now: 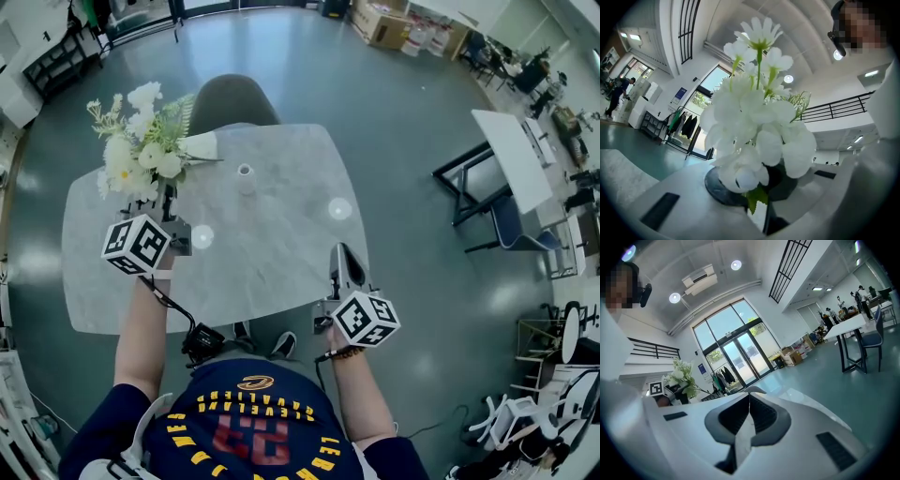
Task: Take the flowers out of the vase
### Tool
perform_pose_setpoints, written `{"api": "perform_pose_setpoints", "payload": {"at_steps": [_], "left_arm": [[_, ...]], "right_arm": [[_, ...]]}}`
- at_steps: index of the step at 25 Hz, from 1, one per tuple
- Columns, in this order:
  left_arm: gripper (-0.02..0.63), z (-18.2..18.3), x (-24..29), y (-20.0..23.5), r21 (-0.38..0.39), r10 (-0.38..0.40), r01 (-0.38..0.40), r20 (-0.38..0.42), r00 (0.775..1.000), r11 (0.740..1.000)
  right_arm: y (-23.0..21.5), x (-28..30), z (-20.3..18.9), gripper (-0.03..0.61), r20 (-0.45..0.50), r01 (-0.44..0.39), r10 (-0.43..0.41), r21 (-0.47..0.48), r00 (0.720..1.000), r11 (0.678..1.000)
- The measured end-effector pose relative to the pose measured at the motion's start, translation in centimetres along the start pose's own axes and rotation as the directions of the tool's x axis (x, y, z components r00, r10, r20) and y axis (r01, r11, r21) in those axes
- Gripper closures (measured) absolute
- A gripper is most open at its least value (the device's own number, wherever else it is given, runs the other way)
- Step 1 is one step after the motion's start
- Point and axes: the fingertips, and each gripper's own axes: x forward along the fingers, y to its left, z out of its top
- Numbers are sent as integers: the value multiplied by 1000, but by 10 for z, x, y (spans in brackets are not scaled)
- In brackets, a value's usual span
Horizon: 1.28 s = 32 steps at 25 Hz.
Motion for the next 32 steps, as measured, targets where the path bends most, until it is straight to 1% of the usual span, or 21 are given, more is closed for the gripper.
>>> {"api": "perform_pose_setpoints", "payload": {"at_steps": [5, 9, 15, 21, 27, 32], "left_arm": [[561, 8, -10, -7, -7, 1, -1, 17, 1000, 1000], [561, 9, -13, -3, -13, -2, 2, 24, 1000, 1000], [561, 8, -9, -5, -15, -10, 10, 22, 1000, 1000], [561, 5, -4, -11, -33, -18, 19, 18, 1000, 999], [561, 3, 1, -6, -38, -23, 24, 15, 1000, 999], [561, 2, 2, -5, -43, -24, 25, 5, 1000, 999]], "right_arm": [[0, -10, 3, 569, 0, -6, 6, -3, 1000, 1000], [3, -10, 1, 569, 8, -5, 5, -2, 1000, 1000], [0, -9, 1, 569, 12, 2, -2, 4, 1000, 1000], [-5, -10, 1, 569, 9, 6, -6, 6, 1000, 1000], [-2, -3, 1, 571, 11, 9, -9, 1, 1000, 1000], [5, -3, 5, 571, 27, -7, 7, -12, 1000, 1000]]}}
